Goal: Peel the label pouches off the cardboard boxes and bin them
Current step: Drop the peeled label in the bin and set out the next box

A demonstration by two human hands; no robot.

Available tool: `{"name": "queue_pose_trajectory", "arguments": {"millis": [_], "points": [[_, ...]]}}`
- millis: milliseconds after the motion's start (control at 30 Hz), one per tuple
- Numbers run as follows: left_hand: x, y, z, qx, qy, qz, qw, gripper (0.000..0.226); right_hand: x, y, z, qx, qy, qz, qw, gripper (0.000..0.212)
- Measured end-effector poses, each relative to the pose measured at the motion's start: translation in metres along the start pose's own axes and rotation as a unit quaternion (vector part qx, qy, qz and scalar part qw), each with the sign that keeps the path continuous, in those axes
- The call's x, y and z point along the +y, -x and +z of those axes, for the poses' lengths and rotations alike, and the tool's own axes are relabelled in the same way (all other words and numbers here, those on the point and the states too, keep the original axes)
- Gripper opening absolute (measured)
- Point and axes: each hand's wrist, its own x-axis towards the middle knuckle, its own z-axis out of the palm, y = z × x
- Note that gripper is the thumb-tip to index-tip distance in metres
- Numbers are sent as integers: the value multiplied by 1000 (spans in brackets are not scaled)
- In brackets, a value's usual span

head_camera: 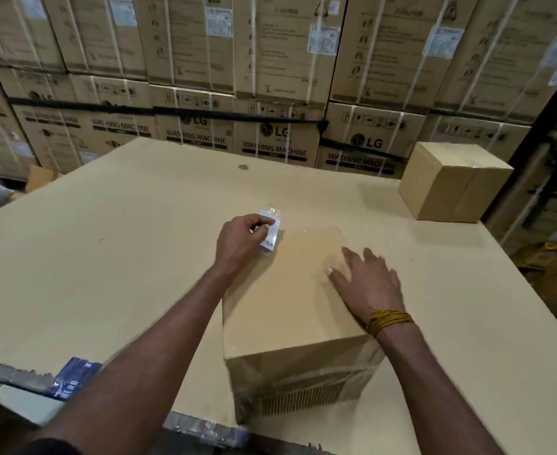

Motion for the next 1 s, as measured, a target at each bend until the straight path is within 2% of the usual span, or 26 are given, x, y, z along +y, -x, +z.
{"name": "queue_pose_trajectory", "arguments": {"millis": [67, 167, 300, 433, 600, 1000], "points": [[6, 5, -5, -3, 37, -10, 999, 20, -7, 25, 4, 1, -51, -25, 998, 63], [15, 37, -15, -43, 100, -49, 993, 19, -7, 50, 13, 9, -68, -10, 998, 64], [17, 109, -29, -103, 98, -55, 988, 18, -1, 71, 15, 26, -67, 23, 997, 64], [21, 156, -28, -110, 54, -12, 992, 22, -2, 85, 16, 34, -44, 29, 998, 68], [20, 153, -22, -115, -1, 27, 993, 21, 0, 103, 15, 53, -54, 53, 996, 64], [46, 131, 30, -190, 30, 68, 979, 20, 44, 113, 4, 89, -61, 129, 986, 59]]}}
